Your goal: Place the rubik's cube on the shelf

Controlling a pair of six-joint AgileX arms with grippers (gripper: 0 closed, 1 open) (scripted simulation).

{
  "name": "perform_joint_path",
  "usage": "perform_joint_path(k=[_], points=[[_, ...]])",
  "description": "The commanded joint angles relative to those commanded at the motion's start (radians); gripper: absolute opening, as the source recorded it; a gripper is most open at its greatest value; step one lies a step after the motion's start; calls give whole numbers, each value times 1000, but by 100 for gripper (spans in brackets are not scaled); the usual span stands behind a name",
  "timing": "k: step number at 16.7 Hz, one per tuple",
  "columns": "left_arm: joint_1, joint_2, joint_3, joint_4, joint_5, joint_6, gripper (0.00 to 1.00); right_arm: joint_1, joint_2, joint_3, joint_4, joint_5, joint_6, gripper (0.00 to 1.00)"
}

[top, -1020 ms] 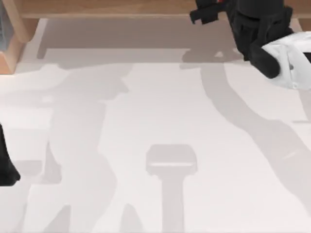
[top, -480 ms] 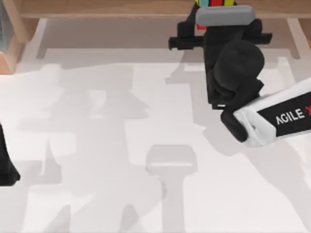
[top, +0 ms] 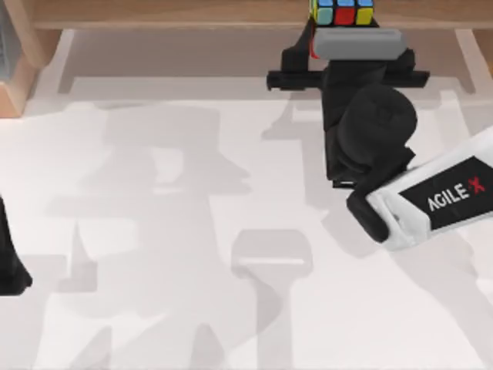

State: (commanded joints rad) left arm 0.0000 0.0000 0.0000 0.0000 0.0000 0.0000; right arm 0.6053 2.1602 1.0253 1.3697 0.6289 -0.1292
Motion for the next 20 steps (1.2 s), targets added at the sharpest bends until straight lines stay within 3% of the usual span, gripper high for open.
perform_joint_path(k=[4, 10, 20], points=[[0, 0, 0, 0, 0, 0, 100, 6, -1, 9, 7, -15, -1, 0], [0, 0, 0, 0, 0, 0, 100, 65, 42, 150, 5, -124, -8, 0], [0, 0, 0, 0, 0, 0, 100, -122, 194, 448, -268, -117, 30, 0]])
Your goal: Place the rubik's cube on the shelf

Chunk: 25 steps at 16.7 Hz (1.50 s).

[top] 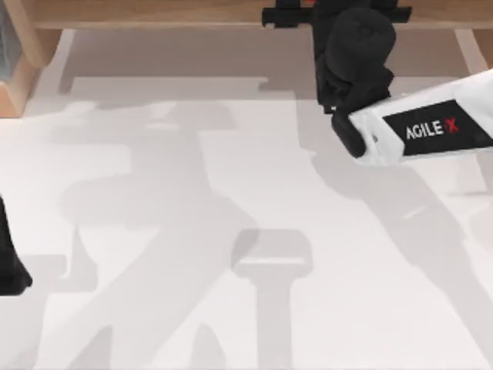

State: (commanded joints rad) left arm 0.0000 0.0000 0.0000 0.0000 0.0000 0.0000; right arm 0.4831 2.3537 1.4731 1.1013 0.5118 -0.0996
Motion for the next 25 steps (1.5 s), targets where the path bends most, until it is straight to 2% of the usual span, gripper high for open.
perform_joint_path(k=[3, 16, 25], points=[[0, 0, 0, 0, 0, 0, 100, 0, 0, 0, 0, 0, 0, 0], [0, 0, 0, 0, 0, 0, 100, 0, 0, 0, 0, 0, 0, 98], [0, 0, 0, 0, 0, 0, 100, 2, 0, -1, 0, 0, 0, 100]])
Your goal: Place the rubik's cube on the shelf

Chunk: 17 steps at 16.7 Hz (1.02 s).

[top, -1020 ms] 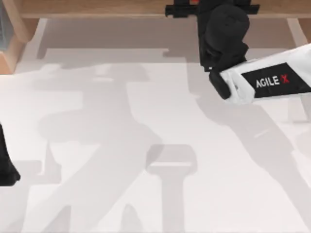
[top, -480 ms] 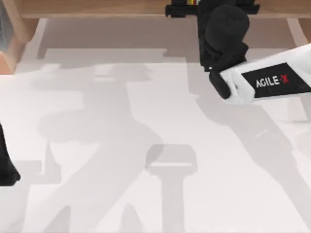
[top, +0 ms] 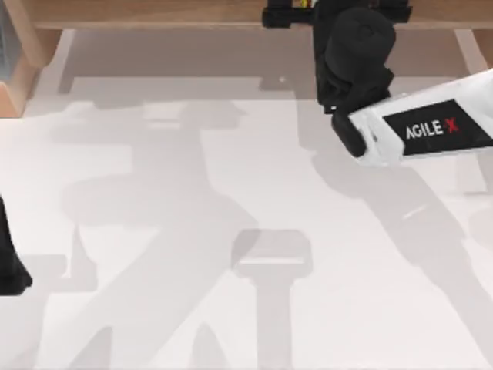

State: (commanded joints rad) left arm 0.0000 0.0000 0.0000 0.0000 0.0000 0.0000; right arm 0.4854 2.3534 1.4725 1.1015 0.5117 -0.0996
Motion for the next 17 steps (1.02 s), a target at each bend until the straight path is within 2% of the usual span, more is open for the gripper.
perform_joint_path(k=[3, 6, 10, 17], points=[[0, 0, 0, 0, 0, 0, 100, -3, -7, -18, 6, -22, -7, 100], [0, 0, 0, 0, 0, 0, 100, -30, -46, -105, 34, -134, -47, 100], [0, 0, 0, 0, 0, 0, 100, -112, -126, -293, 98, -376, -154, 100], [0, 0, 0, 0, 0, 0, 100, -309, -259, -709, 192, -863, -388, 100]])
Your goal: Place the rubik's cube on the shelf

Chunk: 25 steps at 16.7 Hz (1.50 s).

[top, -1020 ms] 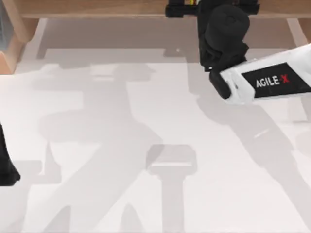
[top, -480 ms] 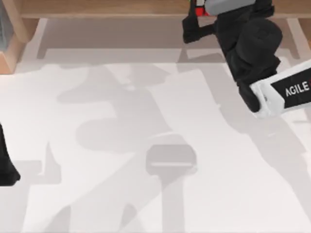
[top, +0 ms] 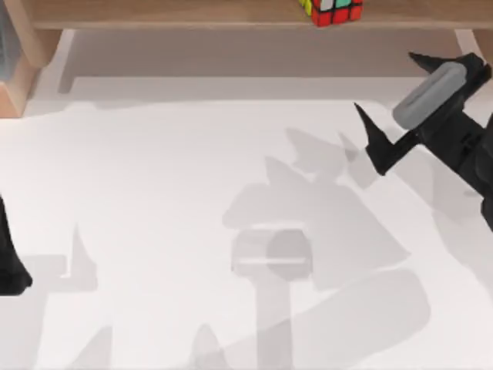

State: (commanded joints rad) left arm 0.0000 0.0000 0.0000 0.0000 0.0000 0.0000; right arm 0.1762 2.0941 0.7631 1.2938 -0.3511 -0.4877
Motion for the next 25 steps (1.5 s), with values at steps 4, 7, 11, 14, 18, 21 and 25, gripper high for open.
perform_joint_path(k=[4, 7, 11, 14, 18, 21, 25], points=[[0, 0, 0, 0, 0, 0, 100, -125, -46, -203, 36, -227, -141, 100], [0, 0, 0, 0, 0, 0, 100, -228, -71, -308, 65, -343, -260, 100], [0, 0, 0, 0, 0, 0, 100, -378, -100, -385, 119, -429, -442, 100], [0, 0, 0, 0, 0, 0, 100, -501, -115, -406, 173, -456, -593, 100], [0, 0, 0, 0, 0, 0, 100, -675, -116, -400, 249, -451, -798, 100], [0, 0, 0, 0, 0, 0, 100, -797, -95, -377, 292, -422, -932, 100], [0, 0, 0, 0, 0, 0, 100, -904, -65, -338, 319, -375, -1045, 100]])
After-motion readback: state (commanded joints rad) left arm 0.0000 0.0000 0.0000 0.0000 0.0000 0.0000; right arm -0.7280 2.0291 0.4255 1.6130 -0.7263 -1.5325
